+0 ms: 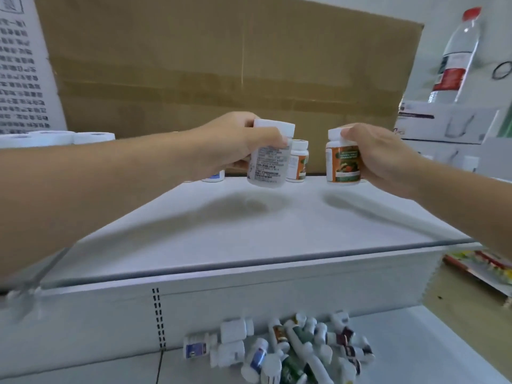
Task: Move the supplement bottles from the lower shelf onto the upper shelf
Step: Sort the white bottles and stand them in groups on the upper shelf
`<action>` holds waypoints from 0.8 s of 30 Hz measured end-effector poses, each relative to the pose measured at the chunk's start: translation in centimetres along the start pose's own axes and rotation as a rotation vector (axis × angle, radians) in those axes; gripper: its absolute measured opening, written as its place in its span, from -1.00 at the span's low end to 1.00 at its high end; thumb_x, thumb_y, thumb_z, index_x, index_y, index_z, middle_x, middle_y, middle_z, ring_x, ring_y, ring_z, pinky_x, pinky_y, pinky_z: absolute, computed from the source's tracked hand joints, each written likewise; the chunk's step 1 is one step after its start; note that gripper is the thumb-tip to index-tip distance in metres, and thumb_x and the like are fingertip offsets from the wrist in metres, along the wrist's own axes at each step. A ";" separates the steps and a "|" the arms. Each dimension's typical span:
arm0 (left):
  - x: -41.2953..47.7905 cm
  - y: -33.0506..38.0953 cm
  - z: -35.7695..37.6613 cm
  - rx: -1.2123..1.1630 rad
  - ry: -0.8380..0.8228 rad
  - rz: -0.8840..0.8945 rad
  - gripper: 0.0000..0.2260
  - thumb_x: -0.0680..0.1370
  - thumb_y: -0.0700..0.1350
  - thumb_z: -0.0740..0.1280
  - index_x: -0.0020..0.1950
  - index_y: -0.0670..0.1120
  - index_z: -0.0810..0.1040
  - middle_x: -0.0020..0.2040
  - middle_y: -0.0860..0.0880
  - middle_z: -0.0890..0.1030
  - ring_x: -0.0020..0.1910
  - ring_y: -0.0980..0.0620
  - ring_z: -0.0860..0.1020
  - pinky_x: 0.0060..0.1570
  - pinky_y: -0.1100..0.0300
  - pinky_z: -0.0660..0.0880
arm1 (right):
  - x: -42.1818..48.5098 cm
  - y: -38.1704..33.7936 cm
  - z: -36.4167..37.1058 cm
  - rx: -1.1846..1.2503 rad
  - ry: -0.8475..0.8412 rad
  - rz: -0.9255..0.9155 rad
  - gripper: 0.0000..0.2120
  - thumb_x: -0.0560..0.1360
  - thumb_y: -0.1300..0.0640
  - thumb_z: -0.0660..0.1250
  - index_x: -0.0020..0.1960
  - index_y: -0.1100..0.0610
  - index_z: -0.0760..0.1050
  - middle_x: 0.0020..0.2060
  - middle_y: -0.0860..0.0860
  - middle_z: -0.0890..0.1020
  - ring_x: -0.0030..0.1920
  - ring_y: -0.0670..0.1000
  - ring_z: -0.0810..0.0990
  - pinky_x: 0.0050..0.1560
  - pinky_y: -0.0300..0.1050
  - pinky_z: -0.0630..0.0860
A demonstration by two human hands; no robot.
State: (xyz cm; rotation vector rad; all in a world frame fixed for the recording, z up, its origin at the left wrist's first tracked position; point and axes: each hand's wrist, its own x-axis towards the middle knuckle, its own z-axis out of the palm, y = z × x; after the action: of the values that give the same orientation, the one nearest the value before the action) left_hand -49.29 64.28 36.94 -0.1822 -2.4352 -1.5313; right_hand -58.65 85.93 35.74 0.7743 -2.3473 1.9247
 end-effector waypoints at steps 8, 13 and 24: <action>4.9 -1.8 3.3 0.095 0.103 -0.057 -0.60 0.29 0.05 0.40 0.08 -0.06 0.54 0.03 -0.09 0.63 0.03 -0.06 0.63 0.20 -0.07 0.53 | 6.9 4.4 -2.2 -0.209 -0.156 -0.028 -0.77 0.61 0.06 0.15 0.20 0.11 0.46 -0.05 0.02 0.55 0.00 0.01 0.53 0.06 -0.09 0.48; 6.0 -3.9 3.8 0.074 0.202 -0.088 -0.49 0.20 0.11 0.44 0.11 -0.02 0.54 0.13 -0.12 0.63 0.17 -0.09 0.60 0.22 -0.12 0.52 | 9.2 5.9 -2.0 -0.210 -0.126 -0.064 -0.74 0.60 0.05 0.18 0.21 0.15 0.47 0.07 0.14 0.60 0.13 0.15 0.58 0.28 0.16 0.47; 6.9 -6.4 3.9 0.008 0.318 -0.037 -0.66 0.51 -0.10 0.43 0.26 -0.05 0.47 0.17 -0.01 0.61 0.18 0.06 0.57 0.16 0.12 0.52 | 10.8 8.2 -2.2 -0.127 -0.104 -0.105 -0.72 0.57 0.08 0.30 0.26 0.00 0.38 0.13 -0.01 0.57 0.15 0.02 0.58 0.23 0.11 0.53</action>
State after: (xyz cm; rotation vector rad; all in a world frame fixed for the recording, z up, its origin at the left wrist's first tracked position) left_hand -58.01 64.81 31.76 0.1014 -2.2043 -1.4398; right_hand -71.85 85.08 32.06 0.9876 -2.4044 1.7158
